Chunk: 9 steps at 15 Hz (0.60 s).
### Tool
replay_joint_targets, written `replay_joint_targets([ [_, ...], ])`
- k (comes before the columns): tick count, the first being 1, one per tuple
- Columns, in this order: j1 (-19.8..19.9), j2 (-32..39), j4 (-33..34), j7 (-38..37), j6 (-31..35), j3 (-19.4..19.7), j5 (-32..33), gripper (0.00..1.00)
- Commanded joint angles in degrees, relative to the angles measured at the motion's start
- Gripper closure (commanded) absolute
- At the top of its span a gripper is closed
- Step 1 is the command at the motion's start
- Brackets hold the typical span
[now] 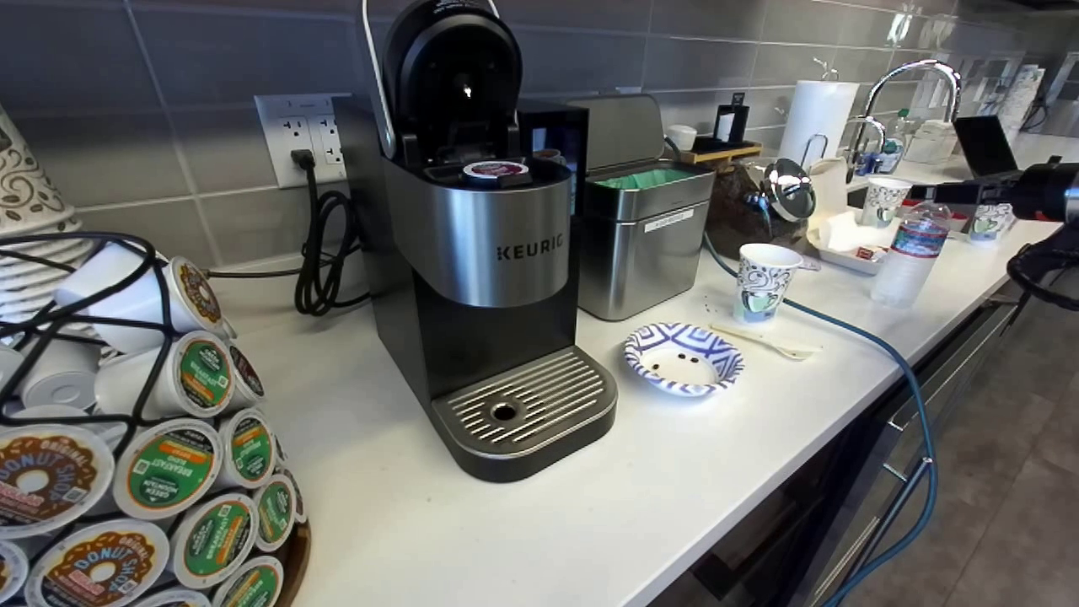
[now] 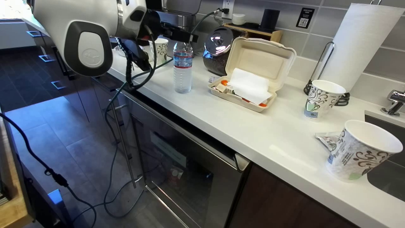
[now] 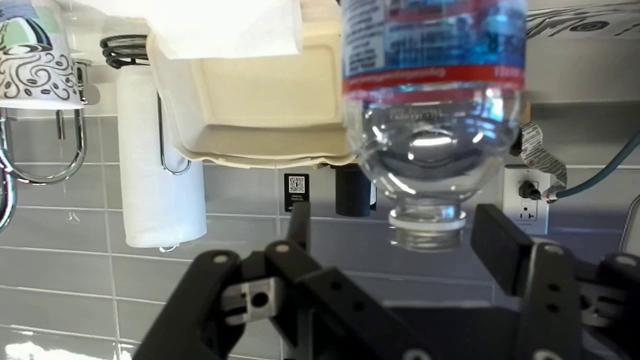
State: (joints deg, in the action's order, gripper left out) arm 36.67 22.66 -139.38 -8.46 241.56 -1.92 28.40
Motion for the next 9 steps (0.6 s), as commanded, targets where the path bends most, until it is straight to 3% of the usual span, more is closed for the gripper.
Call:
replay_joint_targets([
  [1, 2.61, -0.84, -1.44, 0.27, 0.77, -2.54, 0.72, 0.15],
  [5, 4.99, -1.37, -3.01, 1.27, 0.78, -4.48, 2.40, 0.10],
  [9, 7.66, -1.96, -4.94, 2.60, 0.78, -6.41, 2.73, 0.13],
])
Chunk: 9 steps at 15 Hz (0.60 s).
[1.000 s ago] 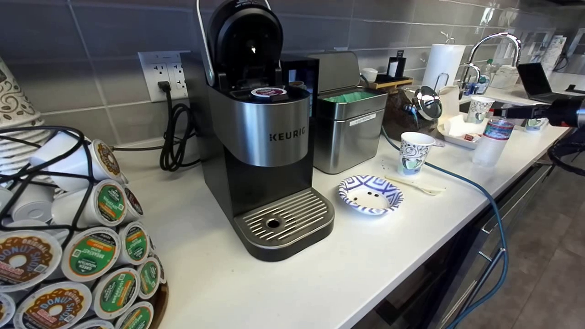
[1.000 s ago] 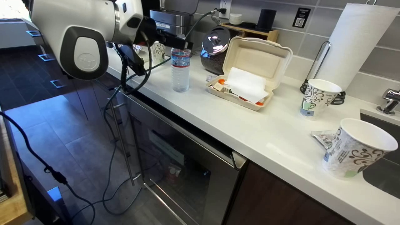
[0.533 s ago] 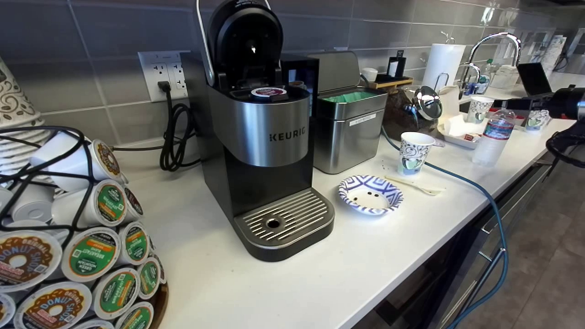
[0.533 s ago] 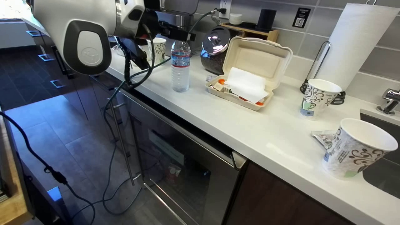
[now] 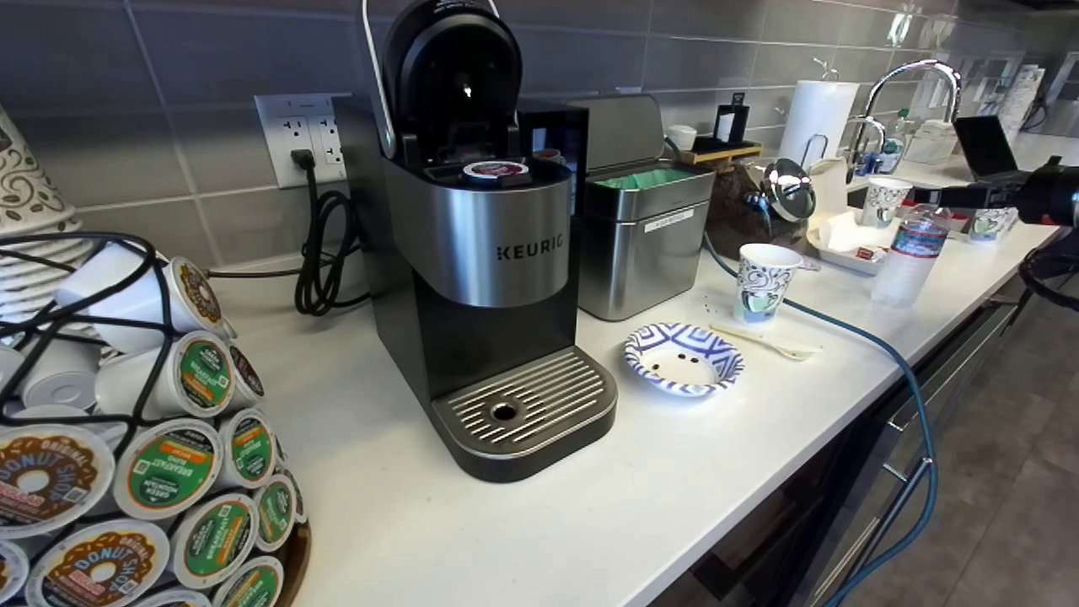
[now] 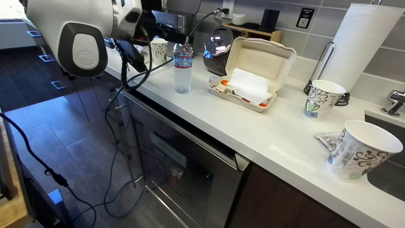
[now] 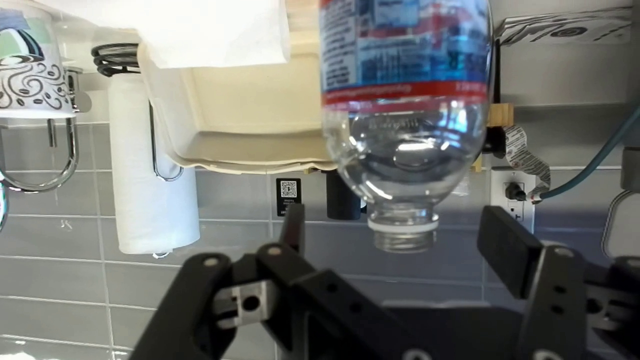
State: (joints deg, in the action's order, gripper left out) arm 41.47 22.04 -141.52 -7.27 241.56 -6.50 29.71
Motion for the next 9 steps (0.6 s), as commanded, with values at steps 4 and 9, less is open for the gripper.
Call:
replay_joint_targets([
  [4, 6.72, -3.11, -5.19, 3.24, 0.76, -4.67, 2.31, 0.10],
  [9, 0.31, -3.22, -3.93, 0.84, 0.74, 1.60, 1.62, 0.04],
])
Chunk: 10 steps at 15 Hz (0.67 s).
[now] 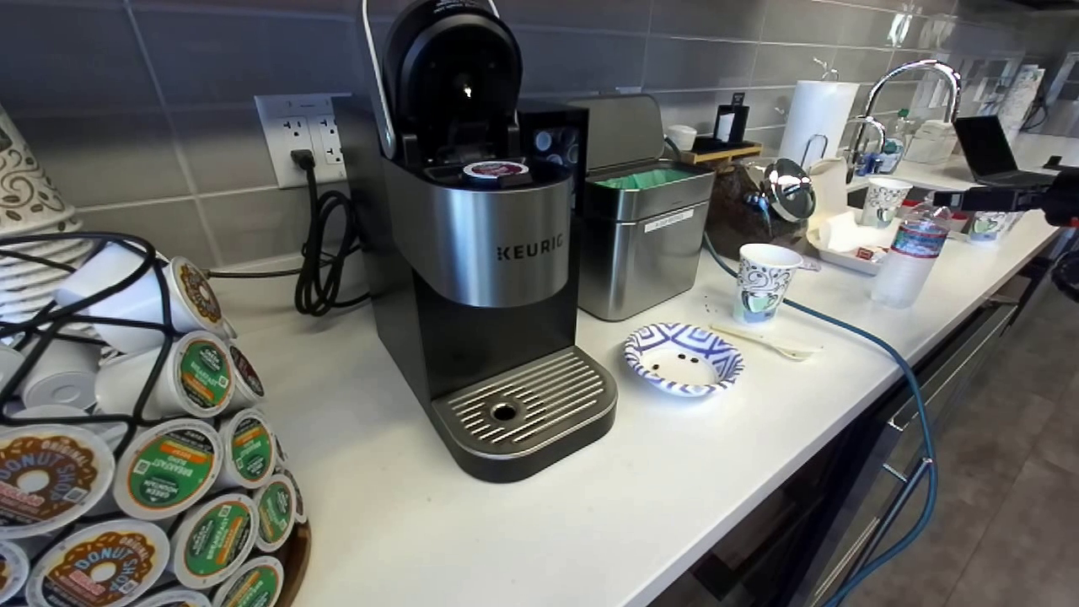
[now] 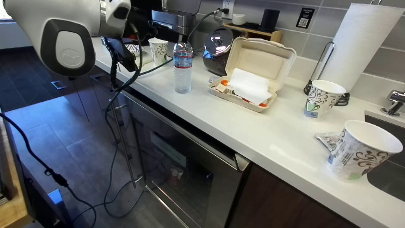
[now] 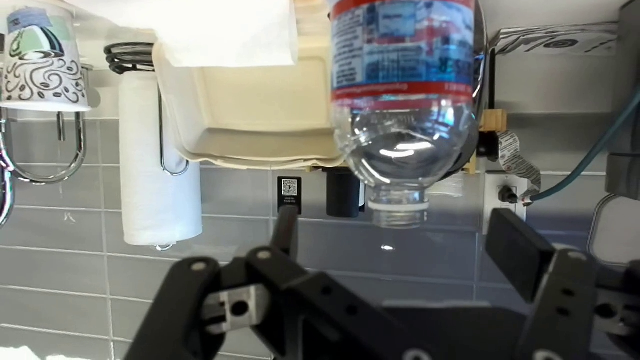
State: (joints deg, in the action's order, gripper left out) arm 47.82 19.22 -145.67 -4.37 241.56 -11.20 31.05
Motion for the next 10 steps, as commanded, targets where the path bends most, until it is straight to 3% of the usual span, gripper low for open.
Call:
replay_joint_targets([
  [1, -6.35, -0.45, 0.20, -1.31, 0.63, 6.31, 0.89, 0.01],
  [2, -7.49, -0.19, 0.31, -0.99, 0.65, 7.02, 1.22, 0.01],
  [3, -3.88, 0.55, 0.49, 0.75, 0.18, 2.77, 1.26, 0.00],
  [4, -10.24, 0.31, 0.91, -1.42, 0.73, 8.87, 1.72, 0.00],
  [5, -6.15, 0.75, 0.91, 0.29, 0.47, 4.07, 1.25, 0.00],
  [8, -7.15, 1.22, 1.29, 0.51, 0.73, 4.49, 0.34, 0.11],
  [10, -7.25, 1.50, 1.51, 0.93, 0.67, 4.69, -0.72, 0.13],
])
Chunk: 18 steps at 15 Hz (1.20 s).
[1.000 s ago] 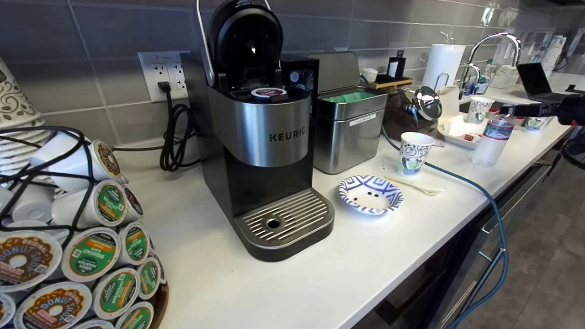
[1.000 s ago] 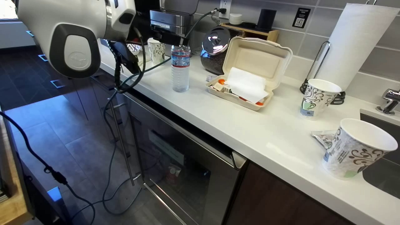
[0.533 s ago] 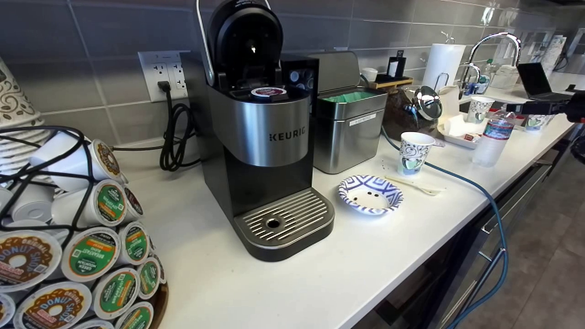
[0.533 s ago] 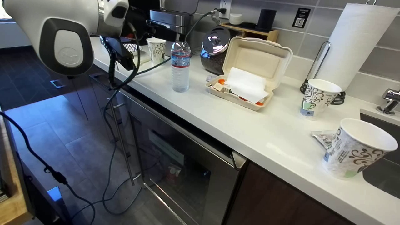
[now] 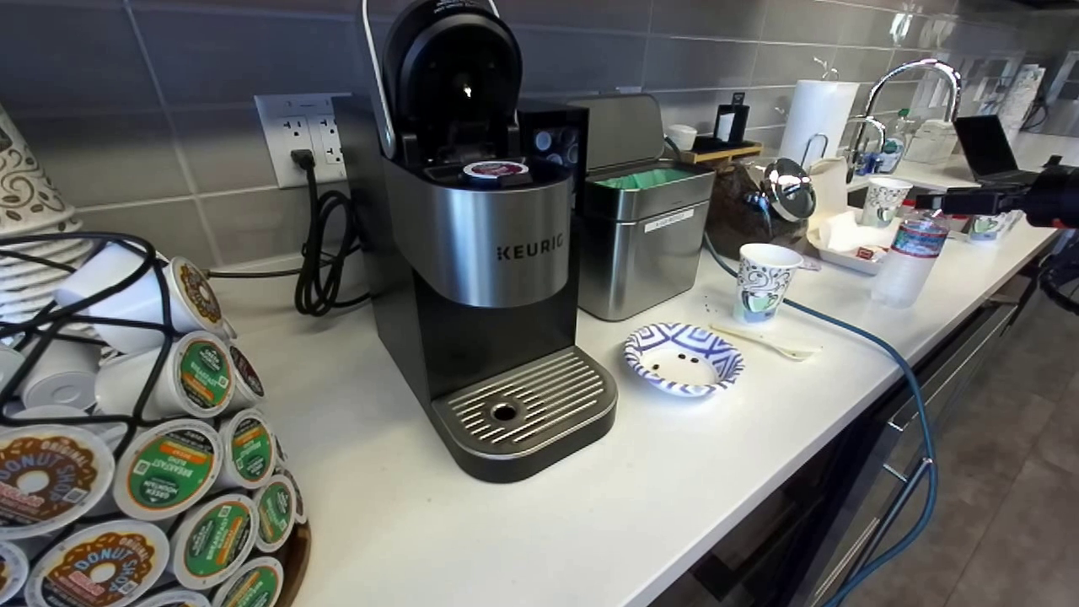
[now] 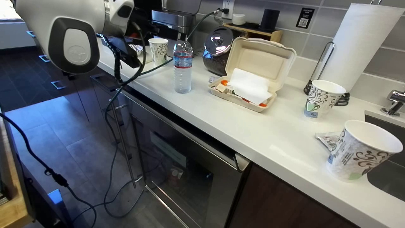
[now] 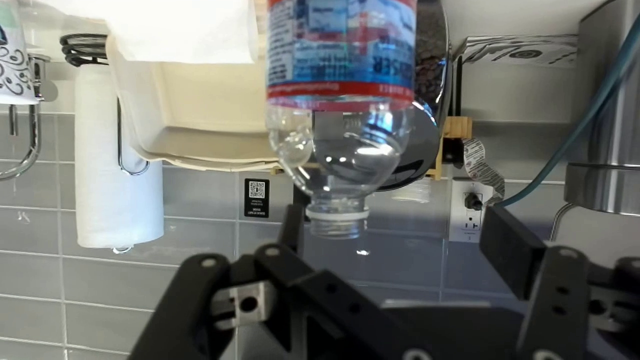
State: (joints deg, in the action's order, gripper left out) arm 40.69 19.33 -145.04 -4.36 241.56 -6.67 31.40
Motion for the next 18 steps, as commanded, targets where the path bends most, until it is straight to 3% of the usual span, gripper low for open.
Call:
replay_joint_targets([
  [1, -0.04, 1.38, 0.93, 0.72, 0.54, 0.19, -1.10, 0.10],
  [6, -0.33, 2.19, 1.76, 1.27, 0.67, 0.27, -3.23, 0.15],
  [10, -0.50, 2.81, 2.55, 1.68, 0.55, 0.17, -5.10, 0.25],
  [12, -0.54, 2.99, 2.67, 1.73, 0.57, 0.10, -5.15, 0.50],
  [13, -0.55, 2.99, 2.63, 1.77, 0.60, 0.08, -5.11, 0.53],
  [18, -0.44, 3.03, 2.65, 2.13, 0.69, -0.07, -5.34, 0.93],
])
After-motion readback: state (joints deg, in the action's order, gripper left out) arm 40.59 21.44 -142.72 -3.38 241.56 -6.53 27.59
